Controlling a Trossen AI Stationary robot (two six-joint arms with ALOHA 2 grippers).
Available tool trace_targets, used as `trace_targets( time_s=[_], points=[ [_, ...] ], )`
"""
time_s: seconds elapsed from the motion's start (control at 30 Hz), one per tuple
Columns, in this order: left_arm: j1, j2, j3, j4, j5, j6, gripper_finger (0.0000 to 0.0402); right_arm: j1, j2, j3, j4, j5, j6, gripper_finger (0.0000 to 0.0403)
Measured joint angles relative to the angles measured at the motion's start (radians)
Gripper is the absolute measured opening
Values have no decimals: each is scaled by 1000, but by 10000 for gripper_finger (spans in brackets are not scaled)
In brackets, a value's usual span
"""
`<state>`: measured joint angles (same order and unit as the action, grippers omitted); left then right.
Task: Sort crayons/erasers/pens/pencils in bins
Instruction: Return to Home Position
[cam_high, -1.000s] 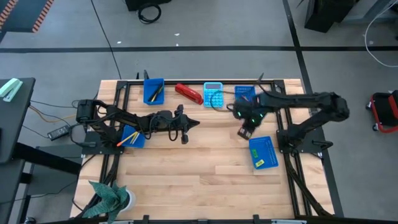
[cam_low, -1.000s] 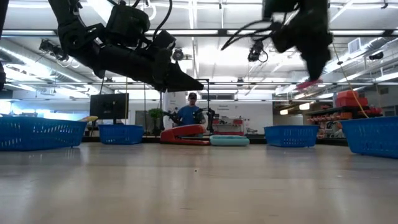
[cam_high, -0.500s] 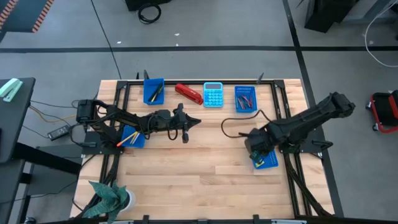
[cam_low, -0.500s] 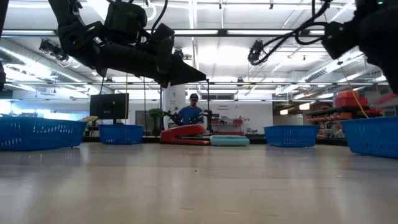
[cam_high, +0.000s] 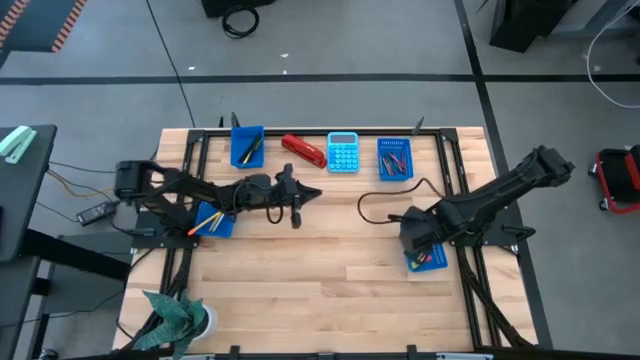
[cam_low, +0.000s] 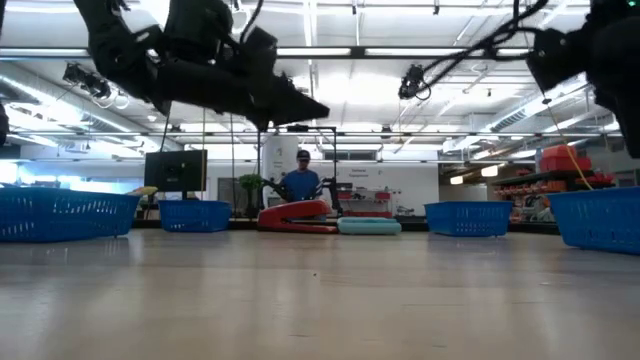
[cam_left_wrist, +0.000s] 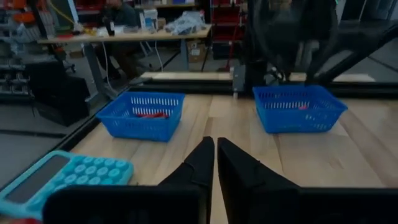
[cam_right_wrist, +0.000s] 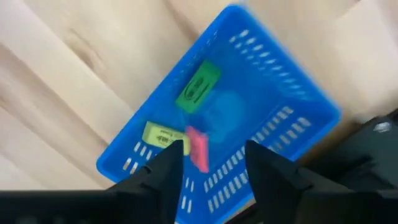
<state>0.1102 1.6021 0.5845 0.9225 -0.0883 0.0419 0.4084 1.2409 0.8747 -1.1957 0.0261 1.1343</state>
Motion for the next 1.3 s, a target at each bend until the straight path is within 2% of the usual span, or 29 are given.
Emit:
trace_targets(
  time_s=[0.17, 0.23, 0.33, 0.43, 0.53, 0.67, 0.77, 0.87, 1.0, 1.13, 1.3],
  points=[
    [24, -202, 0, -267, 0, -5, 25, 1, -81, 38, -46, 88, -26, 192],
    [38, -303, -1, -404, 0, -10, 18, 1, -126, 42, -34, 209, -58, 189],
    [50, -456, -5, -554, 2, -7, 8, 4, -210, 40, 12, 447, -144, 174],
    [55, -592, -76, -564, 13, -41, 7, 29, -318, 3, 94, 658, -218, 151],
    [59, -697, -201, -457, 15, -84, 12, 50, -446, -73, 217, 783, -315, 117],
    [78, -767, -359, -281, 14, -148, 6, 52, -628, -229, 480, 799, -517, 63],
    [85, -792, -466, -159, 15, -195, 7, 53, -759, -354, 692, 748, -675, 28],
    [85, -802, -572, -5, 15, -229, 12, 53, -883, -459, 772, 720, -745, 8],
    [89, -819, -574, -29, 47, -236, 7, 52, -1055, -577, 823, 714, -816, 6],
    [90, -828, -576, -39, 92, -240, 8, 52, -1232, -689, 919, 627, -925, 6],
    [90, -863, -576, -95, 108, -242, 11, 46, -1241, -725, 965, 583, -1005, 5]
  ],
)
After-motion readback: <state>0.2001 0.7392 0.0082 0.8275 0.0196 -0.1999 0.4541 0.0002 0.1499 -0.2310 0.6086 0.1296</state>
